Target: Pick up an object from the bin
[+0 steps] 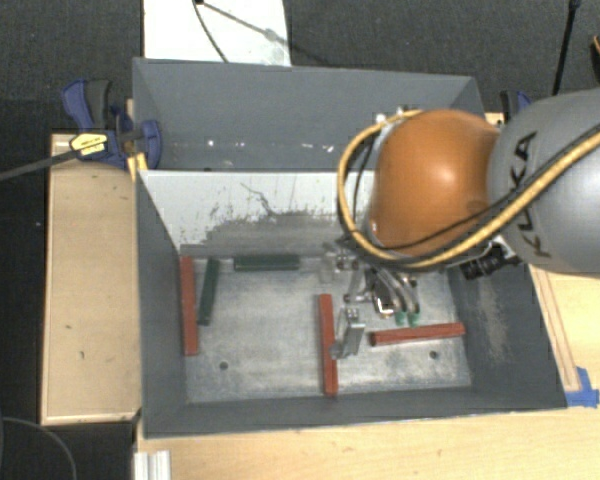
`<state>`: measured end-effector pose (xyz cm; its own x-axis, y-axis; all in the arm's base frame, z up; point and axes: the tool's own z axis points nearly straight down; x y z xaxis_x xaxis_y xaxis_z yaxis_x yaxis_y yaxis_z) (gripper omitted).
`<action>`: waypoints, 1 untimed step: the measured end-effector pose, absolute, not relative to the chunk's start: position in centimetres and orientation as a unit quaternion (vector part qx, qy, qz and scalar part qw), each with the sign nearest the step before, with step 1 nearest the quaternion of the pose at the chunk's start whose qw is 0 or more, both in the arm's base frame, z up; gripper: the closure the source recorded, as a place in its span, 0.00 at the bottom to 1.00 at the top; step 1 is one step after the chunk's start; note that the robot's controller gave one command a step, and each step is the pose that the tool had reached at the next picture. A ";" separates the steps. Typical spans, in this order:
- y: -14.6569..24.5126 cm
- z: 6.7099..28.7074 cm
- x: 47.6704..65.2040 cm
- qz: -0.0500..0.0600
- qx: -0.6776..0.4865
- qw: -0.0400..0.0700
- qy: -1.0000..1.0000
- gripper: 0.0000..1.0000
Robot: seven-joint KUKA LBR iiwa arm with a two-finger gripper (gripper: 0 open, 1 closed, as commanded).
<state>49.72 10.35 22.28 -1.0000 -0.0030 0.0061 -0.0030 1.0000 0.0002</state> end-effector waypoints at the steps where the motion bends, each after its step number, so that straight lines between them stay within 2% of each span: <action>1: 1.8 6.6 55.2 0.001 0.073 0.002 -0.997 0.00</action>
Offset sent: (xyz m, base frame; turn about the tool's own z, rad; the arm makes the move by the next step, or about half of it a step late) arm 0.0554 -0.0827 -0.1528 -0.1481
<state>55.23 1.77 6.61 -0.9892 -0.1465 0.0043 -0.1465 0.9892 -0.0009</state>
